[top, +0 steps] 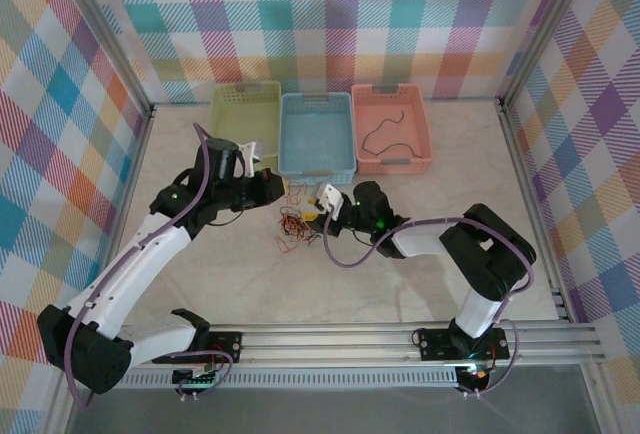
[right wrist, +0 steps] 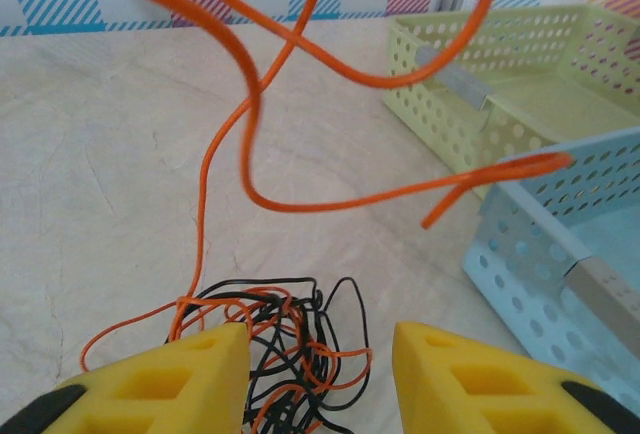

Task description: Untangle the cables

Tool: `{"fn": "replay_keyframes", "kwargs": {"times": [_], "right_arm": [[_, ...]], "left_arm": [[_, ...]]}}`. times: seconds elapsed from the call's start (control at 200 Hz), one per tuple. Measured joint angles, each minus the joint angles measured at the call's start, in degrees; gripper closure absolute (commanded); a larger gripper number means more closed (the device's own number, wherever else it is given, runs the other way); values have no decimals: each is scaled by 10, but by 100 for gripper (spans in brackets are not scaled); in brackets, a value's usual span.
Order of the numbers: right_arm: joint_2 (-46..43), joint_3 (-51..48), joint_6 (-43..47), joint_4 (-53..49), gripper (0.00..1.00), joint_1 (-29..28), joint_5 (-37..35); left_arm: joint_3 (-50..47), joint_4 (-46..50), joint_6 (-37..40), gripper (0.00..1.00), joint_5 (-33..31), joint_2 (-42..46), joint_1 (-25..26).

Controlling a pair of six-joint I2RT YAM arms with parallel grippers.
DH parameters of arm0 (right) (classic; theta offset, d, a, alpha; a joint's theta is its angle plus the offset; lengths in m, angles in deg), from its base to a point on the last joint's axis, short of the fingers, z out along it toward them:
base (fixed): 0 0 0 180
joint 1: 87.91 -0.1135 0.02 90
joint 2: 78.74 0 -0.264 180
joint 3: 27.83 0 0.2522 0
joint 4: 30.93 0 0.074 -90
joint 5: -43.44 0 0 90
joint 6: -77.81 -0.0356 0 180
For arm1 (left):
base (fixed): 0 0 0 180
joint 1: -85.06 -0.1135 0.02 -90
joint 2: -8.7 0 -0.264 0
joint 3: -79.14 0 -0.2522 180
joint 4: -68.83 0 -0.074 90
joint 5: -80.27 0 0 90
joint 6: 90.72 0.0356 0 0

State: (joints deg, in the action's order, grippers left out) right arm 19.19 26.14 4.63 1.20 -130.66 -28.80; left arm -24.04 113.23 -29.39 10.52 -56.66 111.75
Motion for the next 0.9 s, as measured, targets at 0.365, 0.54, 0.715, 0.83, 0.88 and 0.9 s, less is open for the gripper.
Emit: {"fn": "replay_keyframes", "kwargs": {"times": [0.365,0.54,0.715,0.83,0.88,0.9], "right_arm": [[-1,-26,21,75,57,0,-24],[-1,-26,21,85,56,-1,-32],[0,-26,21,85,54,-4,-38],[1,-21,21,76,55,-7,-38],[2,-17,21,70,55,-7,-39],[3,-16,21,68,55,-7,-39]], "left_arm": [[-19,14,26,100,2,-2,0],[-37,17,28,100,11,-2,0],[-47,16,28,100,19,-2,0],[-48,14,28,100,28,-1,0],[-49,9,28,100,31,0,0],[-49,7,28,100,33,0,0]]}}
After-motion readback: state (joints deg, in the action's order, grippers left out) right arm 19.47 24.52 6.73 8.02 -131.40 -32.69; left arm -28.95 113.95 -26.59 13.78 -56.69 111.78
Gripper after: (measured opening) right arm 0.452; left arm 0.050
